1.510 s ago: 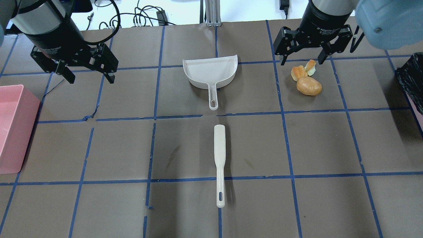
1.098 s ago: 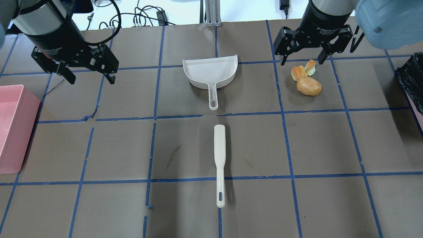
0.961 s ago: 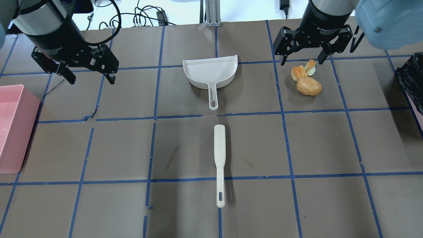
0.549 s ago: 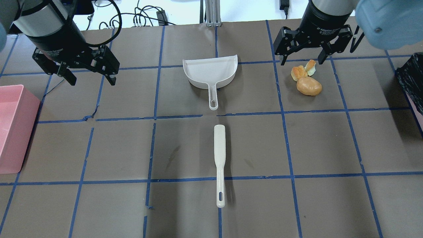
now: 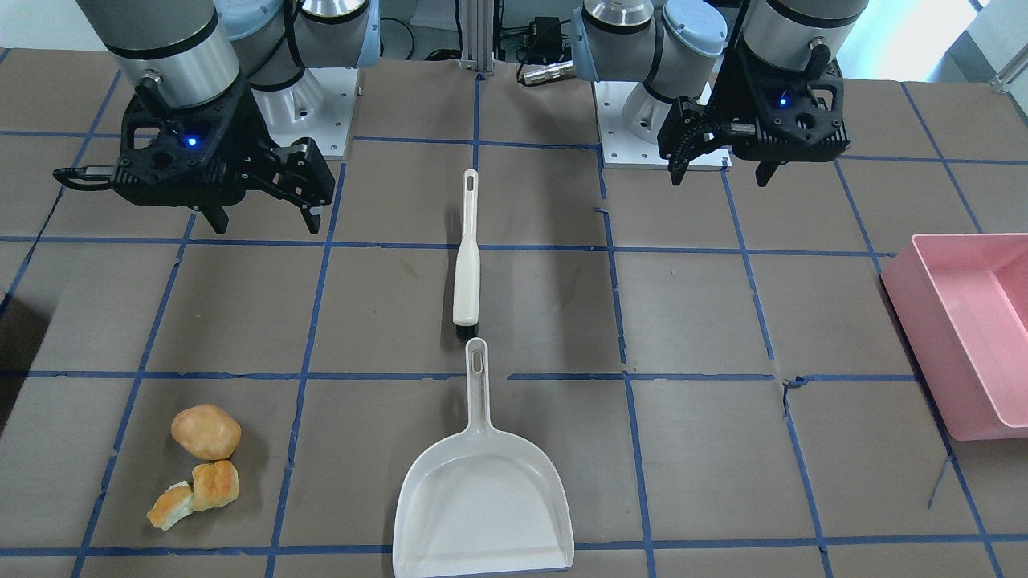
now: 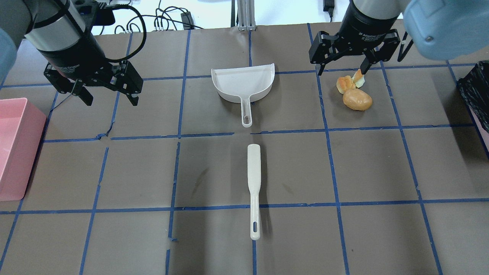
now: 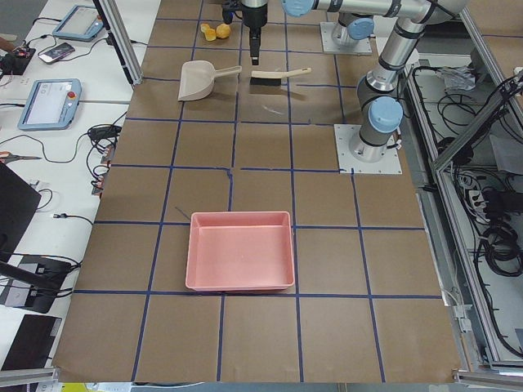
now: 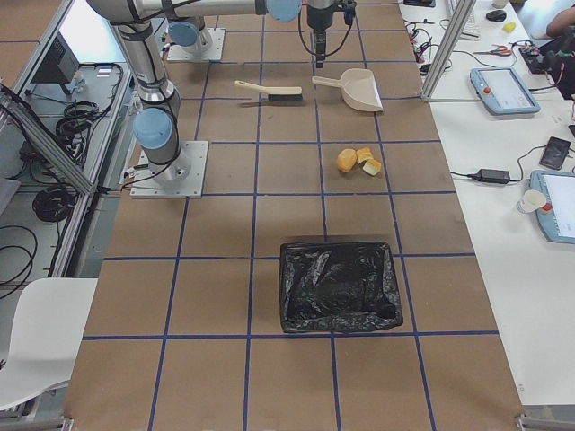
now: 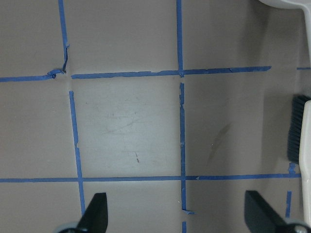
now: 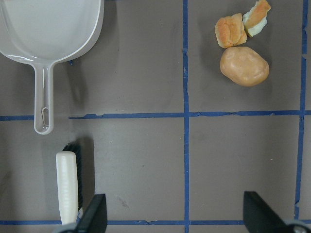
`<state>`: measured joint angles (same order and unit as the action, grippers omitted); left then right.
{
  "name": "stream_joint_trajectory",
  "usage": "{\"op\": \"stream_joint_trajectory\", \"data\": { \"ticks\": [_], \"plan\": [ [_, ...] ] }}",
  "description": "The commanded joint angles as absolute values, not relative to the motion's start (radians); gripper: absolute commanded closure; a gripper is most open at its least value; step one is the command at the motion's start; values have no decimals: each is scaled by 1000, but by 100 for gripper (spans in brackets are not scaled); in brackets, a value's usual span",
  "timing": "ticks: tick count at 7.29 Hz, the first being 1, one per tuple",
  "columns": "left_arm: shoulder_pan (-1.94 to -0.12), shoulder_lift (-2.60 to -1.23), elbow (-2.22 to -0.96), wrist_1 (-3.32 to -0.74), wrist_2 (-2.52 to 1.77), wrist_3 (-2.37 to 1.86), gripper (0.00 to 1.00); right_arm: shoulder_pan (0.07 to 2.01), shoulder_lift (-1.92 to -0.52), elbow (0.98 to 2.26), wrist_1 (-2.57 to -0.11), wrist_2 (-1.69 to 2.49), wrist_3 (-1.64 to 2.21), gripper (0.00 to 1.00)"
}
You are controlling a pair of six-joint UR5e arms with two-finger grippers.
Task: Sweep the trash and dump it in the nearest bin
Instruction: 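Reach the right gripper to the white dustpan handle and grasp it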
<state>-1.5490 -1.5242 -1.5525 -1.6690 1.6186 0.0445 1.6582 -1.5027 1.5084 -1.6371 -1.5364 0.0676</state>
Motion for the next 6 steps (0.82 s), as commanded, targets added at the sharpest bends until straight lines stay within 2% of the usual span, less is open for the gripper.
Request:
{"op": "stream_joint_trajectory", "data": {
  "ticks": [1, 6],
  "plan": [
    [-1549, -1523, -1552, -1669, 1617, 44, 0, 1779, -1451, 1558, -1748, -1537, 101, 0],
    [-1551, -1503, -1580, -1669, 1612, 58, 0, 1914, -1312, 1562, -2058, -1548, 207, 0]
  ]
}}
